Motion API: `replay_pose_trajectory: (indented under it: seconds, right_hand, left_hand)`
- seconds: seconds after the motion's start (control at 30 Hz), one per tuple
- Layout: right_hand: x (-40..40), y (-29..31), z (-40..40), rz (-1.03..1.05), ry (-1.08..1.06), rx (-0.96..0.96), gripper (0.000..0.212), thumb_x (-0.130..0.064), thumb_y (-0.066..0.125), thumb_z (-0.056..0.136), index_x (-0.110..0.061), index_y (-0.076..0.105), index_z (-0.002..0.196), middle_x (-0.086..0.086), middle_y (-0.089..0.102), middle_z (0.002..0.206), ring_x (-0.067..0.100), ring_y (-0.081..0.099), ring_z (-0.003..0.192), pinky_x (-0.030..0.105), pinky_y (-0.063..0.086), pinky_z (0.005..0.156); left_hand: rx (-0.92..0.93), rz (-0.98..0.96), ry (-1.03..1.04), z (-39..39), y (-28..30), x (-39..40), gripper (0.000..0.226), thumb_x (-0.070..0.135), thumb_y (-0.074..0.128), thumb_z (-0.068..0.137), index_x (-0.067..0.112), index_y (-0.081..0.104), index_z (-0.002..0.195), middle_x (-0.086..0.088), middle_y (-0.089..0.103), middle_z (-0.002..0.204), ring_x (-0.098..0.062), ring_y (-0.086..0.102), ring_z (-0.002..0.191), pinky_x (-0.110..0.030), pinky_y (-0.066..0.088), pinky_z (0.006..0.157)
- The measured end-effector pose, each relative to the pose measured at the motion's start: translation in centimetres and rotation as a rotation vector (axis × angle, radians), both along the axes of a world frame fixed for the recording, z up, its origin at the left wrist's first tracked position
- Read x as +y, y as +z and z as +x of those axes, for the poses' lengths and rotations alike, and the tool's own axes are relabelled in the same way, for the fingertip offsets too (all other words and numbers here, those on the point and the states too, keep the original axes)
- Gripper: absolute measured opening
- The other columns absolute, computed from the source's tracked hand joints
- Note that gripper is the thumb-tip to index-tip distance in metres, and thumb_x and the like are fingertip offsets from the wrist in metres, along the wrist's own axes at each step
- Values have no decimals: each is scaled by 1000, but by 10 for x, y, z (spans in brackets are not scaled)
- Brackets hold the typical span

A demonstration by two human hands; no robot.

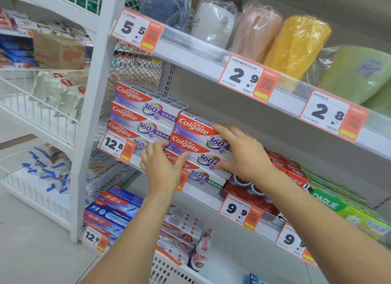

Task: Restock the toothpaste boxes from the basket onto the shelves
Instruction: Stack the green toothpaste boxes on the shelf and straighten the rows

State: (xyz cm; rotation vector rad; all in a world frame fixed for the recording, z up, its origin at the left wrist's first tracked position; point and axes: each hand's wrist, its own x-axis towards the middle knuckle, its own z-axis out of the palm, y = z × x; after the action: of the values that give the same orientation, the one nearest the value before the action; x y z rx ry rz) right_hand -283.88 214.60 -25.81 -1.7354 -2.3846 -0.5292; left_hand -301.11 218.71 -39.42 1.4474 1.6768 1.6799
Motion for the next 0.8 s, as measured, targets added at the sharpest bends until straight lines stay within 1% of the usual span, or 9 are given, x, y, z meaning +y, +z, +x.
replay_pose_trajectory:
  seconds: [0.17, 0.3, 0.4, 0.5, 0.6, 0.7, 0.8]
  right_hand:
    - [1, 1, 1, -18, 7, 24, 105, -47, 85, 72, -43, 19, 154, -7, 41, 153, 24, 52, 129, 48, 44, 108]
    - [2, -1, 1, -27, 12, 22, 107, -43, 87, 72, -41, 20, 155, -5, 41, 154, 26, 51, 129, 47, 43, 110]
    - [3, -3, 1, -29, 21, 16, 108, -42, 86, 72, -41, 17, 155, -4, 39, 154, 28, 51, 128, 48, 43, 110]
    - [2, 2, 3, -49, 17, 18, 108, -48, 84, 73, -42, 15, 155, -5, 39, 155, 25, 49, 131, 49, 42, 111]
    - [-3, 6, 5, -52, -1, -7, 101, -57, 77, 76, -42, 16, 155, -6, 38, 156, 23, 46, 135, 49, 39, 112]
    - [-8, 12, 0, -26, 10, -22, 93, -67, 66, 81, -40, 17, 155, -5, 37, 156, 22, 43, 138, 48, 36, 114]
    - [0, 23, -33, 21, 97, 15, 81, -61, 61, 88, -36, 23, 154, -4, 41, 152, 22, 44, 134, 45, 38, 111]
  left_hand:
    - [-53, 1, -13, 0, 9, -1, 46, 48, 78, 79, 20, 59, 110, 2, 60, 118, -20, 39, 119, -41, 31, 101]
    - [-95, 24, -12, 0, 8, -2, 52, 42, 79, 81, 18, 54, 120, 4, 62, 116, -18, 43, 117, -40, 32, 100]
    - [-45, 26, 12, -1, 5, 0, 44, 41, 75, 84, 19, 57, 118, 2, 63, 117, -19, 42, 115, -44, 36, 98]
    - [-31, 17, 19, -3, 5, 2, 41, 41, 76, 83, 20, 60, 115, 1, 59, 118, -22, 43, 118, -44, 34, 98]
    - [-47, -11, 57, -12, 3, 6, 36, 39, 77, 83, 21, 63, 111, -3, 57, 122, -26, 43, 121, -45, 33, 101]
    - [-69, -17, 104, -24, 4, 7, 40, 39, 74, 85, 20, 59, 117, -7, 53, 126, -27, 42, 123, -46, 31, 104]
    - [-75, 70, 117, -38, 9, 8, 45, 38, 68, 91, 15, 53, 127, -10, 50, 130, -27, 41, 125, -45, 32, 106]
